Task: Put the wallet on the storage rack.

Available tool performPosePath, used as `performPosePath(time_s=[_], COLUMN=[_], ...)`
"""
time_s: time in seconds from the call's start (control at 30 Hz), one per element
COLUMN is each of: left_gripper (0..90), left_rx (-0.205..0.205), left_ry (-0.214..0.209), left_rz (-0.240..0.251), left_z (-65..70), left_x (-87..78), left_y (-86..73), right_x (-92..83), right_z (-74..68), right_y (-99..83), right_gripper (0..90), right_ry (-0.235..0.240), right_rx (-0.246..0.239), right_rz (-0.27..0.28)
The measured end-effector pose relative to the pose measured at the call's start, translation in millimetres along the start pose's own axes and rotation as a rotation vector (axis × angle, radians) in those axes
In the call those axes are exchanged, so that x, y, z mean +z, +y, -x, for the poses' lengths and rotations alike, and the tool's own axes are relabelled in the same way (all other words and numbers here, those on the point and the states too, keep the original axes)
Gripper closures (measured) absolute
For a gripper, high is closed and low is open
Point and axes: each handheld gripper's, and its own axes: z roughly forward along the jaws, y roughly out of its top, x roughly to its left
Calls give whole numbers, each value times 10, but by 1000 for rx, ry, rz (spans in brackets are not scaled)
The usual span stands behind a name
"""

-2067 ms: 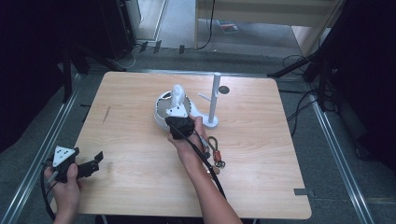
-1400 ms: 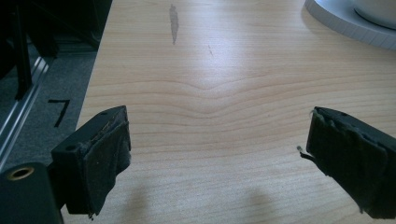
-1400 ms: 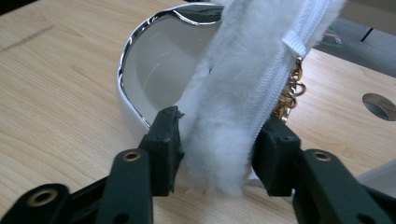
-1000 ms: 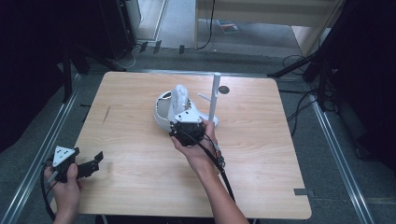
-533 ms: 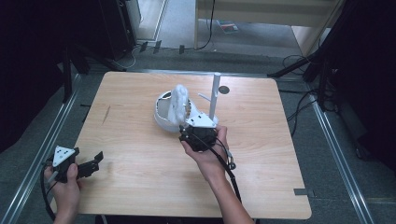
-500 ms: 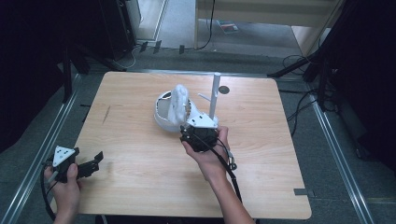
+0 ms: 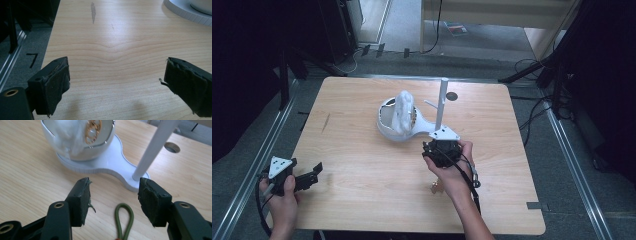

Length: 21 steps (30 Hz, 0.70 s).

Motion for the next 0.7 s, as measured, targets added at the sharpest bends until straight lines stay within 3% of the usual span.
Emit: performPosePath(time_s=[0.53, 0.6, 0.7], left_gripper=[70, 70, 70], left_rx=[-1, 0, 0], left_ry=[1, 1, 1], left_rz=[0, -1, -5], left_z=[2, 2, 0], left_x=[-1, -1, 0], left_y=[-1, 0, 1], right_x=[48, 64, 70], right_z=[180, 210, 266], right_y=[-243, -272, -295], right_gripper=[445, 454, 453], right_ry=[-10, -35, -36], right_rx=[3, 5, 11], right_rz=[-159, -202, -253])
